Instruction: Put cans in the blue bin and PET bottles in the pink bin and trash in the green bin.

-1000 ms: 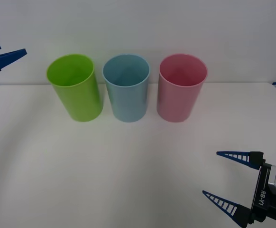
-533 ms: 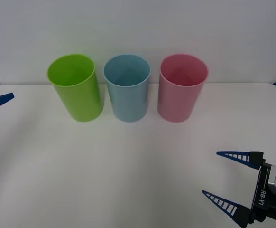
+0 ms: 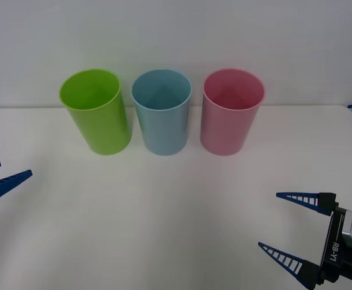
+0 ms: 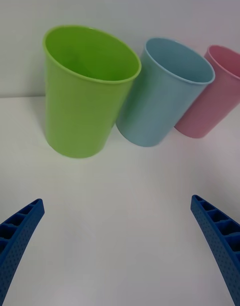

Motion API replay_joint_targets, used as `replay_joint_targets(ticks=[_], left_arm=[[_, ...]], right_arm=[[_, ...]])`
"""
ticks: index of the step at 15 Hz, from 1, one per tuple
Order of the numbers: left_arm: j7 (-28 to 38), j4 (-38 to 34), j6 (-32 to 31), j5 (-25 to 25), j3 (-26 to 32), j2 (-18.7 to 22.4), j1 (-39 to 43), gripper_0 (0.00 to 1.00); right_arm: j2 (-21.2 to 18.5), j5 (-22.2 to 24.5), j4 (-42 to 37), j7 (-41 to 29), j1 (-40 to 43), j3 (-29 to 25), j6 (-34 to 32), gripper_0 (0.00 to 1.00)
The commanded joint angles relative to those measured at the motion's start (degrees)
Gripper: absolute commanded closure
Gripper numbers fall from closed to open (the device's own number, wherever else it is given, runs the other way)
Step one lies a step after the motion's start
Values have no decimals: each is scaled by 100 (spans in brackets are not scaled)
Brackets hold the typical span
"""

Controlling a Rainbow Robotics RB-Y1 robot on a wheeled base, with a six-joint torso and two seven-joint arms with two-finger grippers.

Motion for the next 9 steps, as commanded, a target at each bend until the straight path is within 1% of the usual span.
replay_joint_targets(ticks=[1,3,6,9], left_arm=[[-122,-256,-309,-247,0,-416,249,0],[-456,-361,-415,-344,-88,-618,530,0],[-1010,-361,-406,-300,-220,-838,820,0],[-1687,-361,-406,-256,-308,-1189,979,0]], right_arm=[[0,0,0,0,0,0,0,0],[0,0,0,0,0,0,0,0],[0,0,0,0,0,0,0,0],[0,0,0,0,0,0,0,0]])
